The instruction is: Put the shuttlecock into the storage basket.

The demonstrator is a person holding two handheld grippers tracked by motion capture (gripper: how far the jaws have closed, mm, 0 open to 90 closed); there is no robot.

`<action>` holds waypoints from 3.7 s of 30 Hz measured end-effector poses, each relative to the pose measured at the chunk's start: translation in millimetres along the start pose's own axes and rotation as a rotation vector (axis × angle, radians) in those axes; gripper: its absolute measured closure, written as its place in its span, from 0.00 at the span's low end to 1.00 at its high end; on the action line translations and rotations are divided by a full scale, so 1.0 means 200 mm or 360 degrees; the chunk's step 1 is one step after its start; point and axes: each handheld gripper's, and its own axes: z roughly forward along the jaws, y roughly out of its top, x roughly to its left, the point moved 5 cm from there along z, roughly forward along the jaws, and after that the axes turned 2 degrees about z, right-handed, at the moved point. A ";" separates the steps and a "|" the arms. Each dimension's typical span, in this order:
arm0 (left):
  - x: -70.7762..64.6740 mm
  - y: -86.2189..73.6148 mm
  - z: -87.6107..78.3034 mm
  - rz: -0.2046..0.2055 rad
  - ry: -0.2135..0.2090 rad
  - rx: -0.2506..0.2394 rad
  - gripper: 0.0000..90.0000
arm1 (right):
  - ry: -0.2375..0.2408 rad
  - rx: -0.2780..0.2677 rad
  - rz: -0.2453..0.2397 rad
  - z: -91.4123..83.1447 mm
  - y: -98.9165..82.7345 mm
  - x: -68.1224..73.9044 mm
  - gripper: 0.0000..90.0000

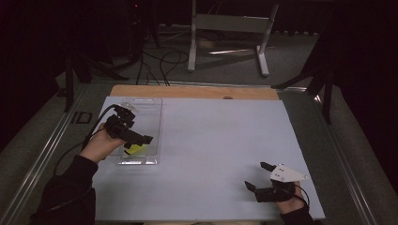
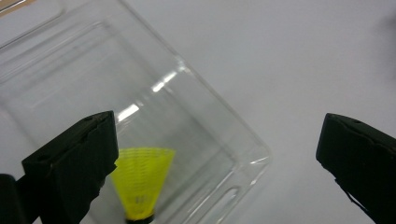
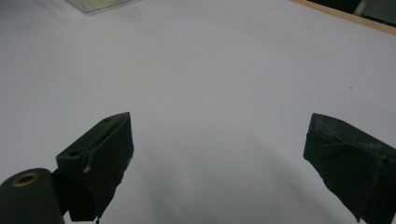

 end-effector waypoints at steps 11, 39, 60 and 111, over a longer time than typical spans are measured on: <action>-0.17 0.14 0.04 0.0131 -0.0097 -0.0034 0.00 | -0.0001 -0.0007 -0.0003 0.00 0.00 0.00 0.09; -0.56 0.23 0.28 0.0465 -0.0378 -0.0123 0.00 | 0.0009 -0.0010 0.0005 0.00 0.00 0.00 0.09; -0.73 0.05 0.40 0.0573 -0.0439 -0.0129 0.00 | 0.0004 -0.0013 0.0000 -0.01 0.00 0.00 0.09; -0.42 -0.61 0.32 0.0266 -0.0272 -0.0201 0.00 | 0.0011 -0.0006 -0.0006 -0.01 0.01 0.01 0.09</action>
